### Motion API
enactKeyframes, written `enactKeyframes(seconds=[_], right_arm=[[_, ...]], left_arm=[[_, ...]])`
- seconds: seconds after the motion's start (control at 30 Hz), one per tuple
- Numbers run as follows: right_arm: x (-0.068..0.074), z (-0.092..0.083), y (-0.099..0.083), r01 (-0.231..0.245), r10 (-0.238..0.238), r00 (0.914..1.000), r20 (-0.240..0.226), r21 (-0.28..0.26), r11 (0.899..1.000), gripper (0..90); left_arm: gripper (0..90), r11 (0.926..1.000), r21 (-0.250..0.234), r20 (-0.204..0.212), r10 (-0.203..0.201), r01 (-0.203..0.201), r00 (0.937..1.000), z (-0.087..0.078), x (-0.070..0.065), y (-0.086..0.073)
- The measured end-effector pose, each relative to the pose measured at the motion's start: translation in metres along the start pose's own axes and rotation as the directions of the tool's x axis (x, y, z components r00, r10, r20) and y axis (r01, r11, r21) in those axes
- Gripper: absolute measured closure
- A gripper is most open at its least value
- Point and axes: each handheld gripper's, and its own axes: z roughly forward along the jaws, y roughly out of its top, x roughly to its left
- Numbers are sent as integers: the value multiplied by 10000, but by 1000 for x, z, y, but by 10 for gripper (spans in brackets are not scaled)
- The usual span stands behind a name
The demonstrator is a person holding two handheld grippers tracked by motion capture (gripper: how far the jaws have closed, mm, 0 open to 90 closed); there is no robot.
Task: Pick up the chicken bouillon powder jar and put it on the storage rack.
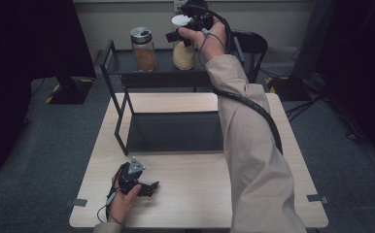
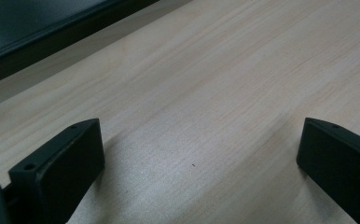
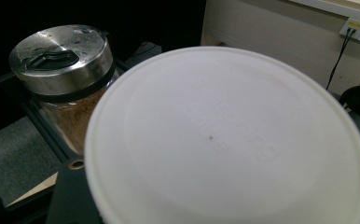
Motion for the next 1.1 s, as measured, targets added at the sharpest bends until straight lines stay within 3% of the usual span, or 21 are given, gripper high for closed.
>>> enactKeyframes(seconds=[0.33, 0.53, 0.73, 0.93, 1.1], right_arm=[[-1, -1, -3, -6, 6, 10000, 10, 15, 10000, 333], [4, -1, -4, -127, 125, 9997, 203, 119, 9998, 135], [9, -5, -9, -313, 316, 9987, 396, -88, 9995, 37], [14, -14, -15, -179, 187, 9987, 468, -176, 9997, 7], [14, -21, -23, -527, 538, 9978, 385, -307, 9981, 6]], left_arm=[[0, 10000, 8, -10, 5, -5, 10000, 0, 0, 0], [0, 10000, -8, -20, 0, 0, 10000, 0, 0, 0], [0, 10000, -10, -20, -3, 3, 10000, 0, 0, 0], [0, 10000, -16, -34, -6, 6, 10000, 0, -1, 0], [0, 10000, -17, -42, -16, 16, 10000, 0, -1, 0]])
